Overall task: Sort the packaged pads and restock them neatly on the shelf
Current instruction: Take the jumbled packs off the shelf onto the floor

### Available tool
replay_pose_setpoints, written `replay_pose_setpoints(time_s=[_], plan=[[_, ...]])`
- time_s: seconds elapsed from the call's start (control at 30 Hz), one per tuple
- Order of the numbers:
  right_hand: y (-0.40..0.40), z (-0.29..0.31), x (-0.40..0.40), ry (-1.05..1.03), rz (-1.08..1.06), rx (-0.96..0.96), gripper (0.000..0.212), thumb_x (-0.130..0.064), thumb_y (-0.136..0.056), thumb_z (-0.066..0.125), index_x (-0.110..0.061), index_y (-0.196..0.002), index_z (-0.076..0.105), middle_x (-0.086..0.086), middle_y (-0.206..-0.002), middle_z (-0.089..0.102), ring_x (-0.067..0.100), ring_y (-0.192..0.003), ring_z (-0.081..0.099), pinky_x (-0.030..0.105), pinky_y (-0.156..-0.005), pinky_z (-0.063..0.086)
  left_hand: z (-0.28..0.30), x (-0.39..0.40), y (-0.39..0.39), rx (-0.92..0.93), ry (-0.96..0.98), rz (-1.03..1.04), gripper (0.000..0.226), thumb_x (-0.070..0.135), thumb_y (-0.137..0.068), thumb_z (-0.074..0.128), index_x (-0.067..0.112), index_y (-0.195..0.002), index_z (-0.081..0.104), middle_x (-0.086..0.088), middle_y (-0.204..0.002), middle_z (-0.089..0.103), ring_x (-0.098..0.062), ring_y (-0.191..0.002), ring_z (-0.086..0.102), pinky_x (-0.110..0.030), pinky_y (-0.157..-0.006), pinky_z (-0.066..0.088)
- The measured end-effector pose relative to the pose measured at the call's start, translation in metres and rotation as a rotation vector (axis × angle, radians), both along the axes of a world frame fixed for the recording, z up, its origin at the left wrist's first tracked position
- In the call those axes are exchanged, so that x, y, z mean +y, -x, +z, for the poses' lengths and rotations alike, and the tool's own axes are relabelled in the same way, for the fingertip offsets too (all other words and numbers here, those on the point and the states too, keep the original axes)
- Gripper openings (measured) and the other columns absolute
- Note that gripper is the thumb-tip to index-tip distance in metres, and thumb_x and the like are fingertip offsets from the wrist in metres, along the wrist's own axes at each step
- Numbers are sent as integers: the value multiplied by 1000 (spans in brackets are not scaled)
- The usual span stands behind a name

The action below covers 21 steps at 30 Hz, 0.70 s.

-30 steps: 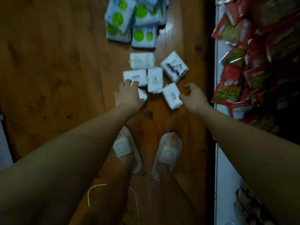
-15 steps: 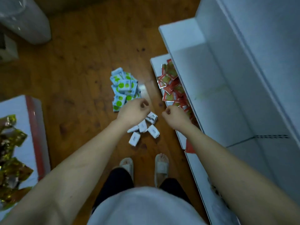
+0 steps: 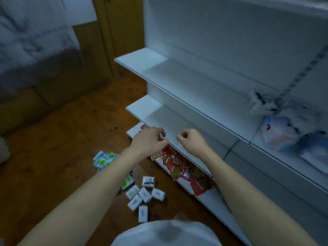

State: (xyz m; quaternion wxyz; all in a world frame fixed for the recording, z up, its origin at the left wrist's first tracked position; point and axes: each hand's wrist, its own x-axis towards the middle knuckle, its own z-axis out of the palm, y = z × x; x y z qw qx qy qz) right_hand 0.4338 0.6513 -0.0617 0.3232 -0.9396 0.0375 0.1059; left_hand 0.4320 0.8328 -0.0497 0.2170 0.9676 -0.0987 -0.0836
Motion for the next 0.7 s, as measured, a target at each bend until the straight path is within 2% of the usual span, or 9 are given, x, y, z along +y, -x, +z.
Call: replay_pose_setpoints(time_s=[0.1, 0.2, 0.3, 0.4, 0.47, 0.57, 0.7], plan=[[26, 26, -11, -48, -82, -72, 29, -33, -88, 56, -15, -67, 49, 2, -63, 52, 25, -63, 52, 31, -59, 38, 24, -17, 6, -89, -111, -160, 36, 54, -88, 49, 34, -116, 60, 6, -112, 65, -18, -104, 58, -34, -80, 50], [53, 52, -31, -57, -179, -142, 32, -33, -90, 57, -19, -65, 43, -2, -60, 46, 18, -58, 45, 31, -57, 35, 48, -42, 8, -178, -137, -287, 37, 53, -89, 52, 32, -119, 59, 5, -116, 64, -19, -109, 57, -34, -84, 47], [77, 80, -61, -14, -280, -205, 31, -33, -91, 58, -18, -66, 48, 1, -63, 52, 21, -63, 52, 33, -58, 36, 81, -79, 10, -251, -67, -371, 35, 51, -86, 55, 31, -114, 63, 4, -114, 65, -20, -111, 58, -35, -90, 50], [110, 96, -100, 29, -347, -234, 25, -32, -89, 60, -16, -70, 55, 1, -66, 59, 23, -71, 59, 36, -64, 45, 105, -121, 29, -270, -11, -432, 31, 48, -86, 56, 32, -112, 64, 6, -112, 66, -18, -110, 58, -32, -87, 48], [131, 105, -124, 45, -400, -250, 24, -32, -89, 61, -19, -69, 56, -4, -65, 58, 18, -69, 58, 36, -66, 46, 116, -145, 42, -282, 46, -458, 29, 46, -88, 55, 31, -110, 64, 7, -110, 66, -17, -106, 59, -30, -82, 47], [159, 114, -158, 46, -467, -279, 31, -33, -88, 63, -23, -63, 50, -8, -62, 53, 13, -65, 51, 32, -62, 39, 128, -178, 66, -299, 114, -497, 24, 42, -89, 55, 30, -106, 65, 8, -106, 65, -16, -102, 58, -28, -76, 44], [198, 119, -198, 43, -508, -306, 29, -36, -88, 63, -22, -65, 52, -8, -64, 55, 14, -67, 53, 32, -64, 43, 133, -226, 102, -316, 156, -528, 22, 40, -89, 55, 29, -103, 67, 7, -104, 67, -16, -99, 59, -30, -78, 47]])
